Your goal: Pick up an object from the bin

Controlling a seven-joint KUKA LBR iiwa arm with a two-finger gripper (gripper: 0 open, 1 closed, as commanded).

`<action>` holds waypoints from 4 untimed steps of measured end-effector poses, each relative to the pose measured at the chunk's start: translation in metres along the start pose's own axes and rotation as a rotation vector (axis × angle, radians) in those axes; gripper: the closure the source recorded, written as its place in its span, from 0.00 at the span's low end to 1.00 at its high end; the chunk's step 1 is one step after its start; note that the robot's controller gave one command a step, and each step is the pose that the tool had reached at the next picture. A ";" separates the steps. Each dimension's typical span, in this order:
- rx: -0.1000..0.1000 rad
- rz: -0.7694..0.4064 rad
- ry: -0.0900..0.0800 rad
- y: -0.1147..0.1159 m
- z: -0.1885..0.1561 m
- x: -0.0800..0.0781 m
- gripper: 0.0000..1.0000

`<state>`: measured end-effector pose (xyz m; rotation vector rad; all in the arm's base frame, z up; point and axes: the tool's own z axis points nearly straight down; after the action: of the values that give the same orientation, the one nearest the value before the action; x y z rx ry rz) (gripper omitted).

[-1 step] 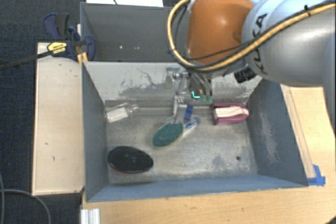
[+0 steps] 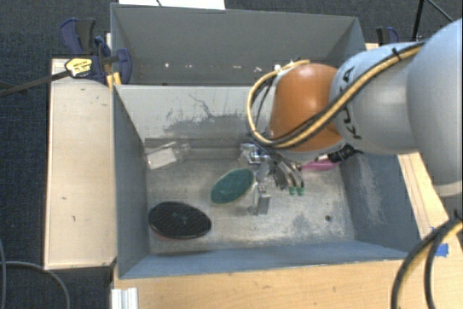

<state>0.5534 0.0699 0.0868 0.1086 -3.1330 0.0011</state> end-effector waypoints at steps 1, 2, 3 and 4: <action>-0.002 0.053 -0.018 0.005 -0.101 -0.009 0.00; -0.001 -0.163 -0.003 0.038 -0.026 0.025 0.00; 0.001 -0.568 -0.014 0.043 0.016 -0.025 0.00; 0.000 -0.562 -0.012 0.043 0.016 -0.024 1.00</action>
Offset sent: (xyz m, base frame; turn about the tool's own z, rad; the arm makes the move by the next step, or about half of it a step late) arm 0.0067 0.0053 0.0954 0.0537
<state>0.5746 0.1144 0.0708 0.9770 -2.9917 -0.0023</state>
